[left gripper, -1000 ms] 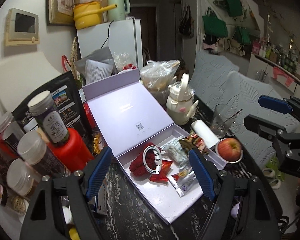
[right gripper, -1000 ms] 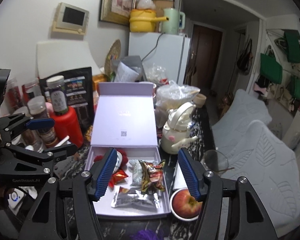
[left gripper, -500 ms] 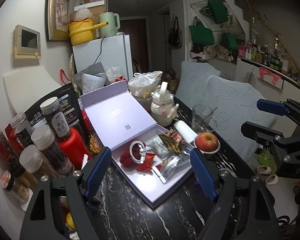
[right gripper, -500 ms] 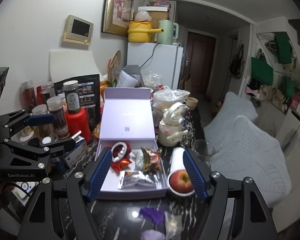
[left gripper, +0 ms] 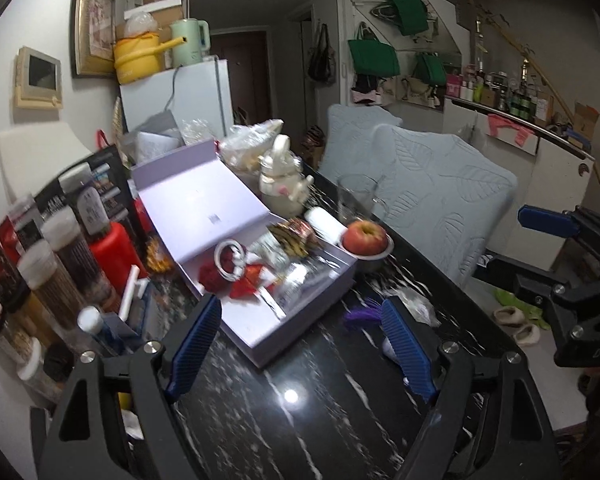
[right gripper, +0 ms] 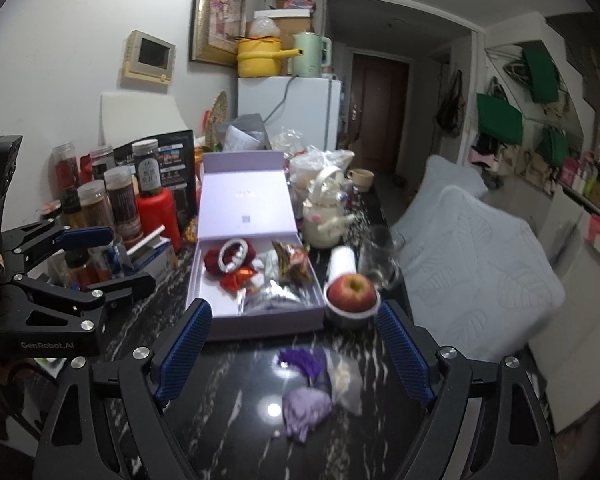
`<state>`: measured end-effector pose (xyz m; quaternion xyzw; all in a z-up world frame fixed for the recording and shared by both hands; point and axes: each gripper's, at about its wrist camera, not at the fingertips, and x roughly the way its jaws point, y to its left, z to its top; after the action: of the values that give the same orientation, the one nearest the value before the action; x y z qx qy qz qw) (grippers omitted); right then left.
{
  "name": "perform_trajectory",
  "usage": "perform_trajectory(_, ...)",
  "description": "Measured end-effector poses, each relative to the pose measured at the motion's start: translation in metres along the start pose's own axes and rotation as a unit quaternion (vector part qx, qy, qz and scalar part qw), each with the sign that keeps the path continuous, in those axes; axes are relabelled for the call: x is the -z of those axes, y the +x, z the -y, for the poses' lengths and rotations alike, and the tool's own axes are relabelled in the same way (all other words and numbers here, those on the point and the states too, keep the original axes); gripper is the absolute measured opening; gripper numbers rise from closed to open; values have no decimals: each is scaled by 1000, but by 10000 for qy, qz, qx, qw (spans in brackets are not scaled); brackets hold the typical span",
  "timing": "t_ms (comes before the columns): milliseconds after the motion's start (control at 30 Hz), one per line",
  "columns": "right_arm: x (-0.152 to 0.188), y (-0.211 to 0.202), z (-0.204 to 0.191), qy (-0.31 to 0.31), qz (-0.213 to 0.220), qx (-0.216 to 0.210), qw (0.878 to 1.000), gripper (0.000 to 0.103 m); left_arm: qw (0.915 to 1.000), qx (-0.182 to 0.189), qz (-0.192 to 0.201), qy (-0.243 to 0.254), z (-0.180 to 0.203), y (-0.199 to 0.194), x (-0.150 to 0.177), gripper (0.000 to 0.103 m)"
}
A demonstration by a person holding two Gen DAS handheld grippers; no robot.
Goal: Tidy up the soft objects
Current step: 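Withdraw both tools from the box toward the lavender pouch and zip bag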
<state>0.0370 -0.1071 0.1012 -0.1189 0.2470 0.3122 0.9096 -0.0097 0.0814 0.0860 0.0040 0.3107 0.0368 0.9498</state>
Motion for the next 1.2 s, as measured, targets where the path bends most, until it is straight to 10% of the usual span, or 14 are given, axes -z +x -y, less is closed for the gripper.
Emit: perform_trajectory(1200,184,0,70,1534,-1406,448,9771,86,9788,1271,-1585,272,109,92,102,83)
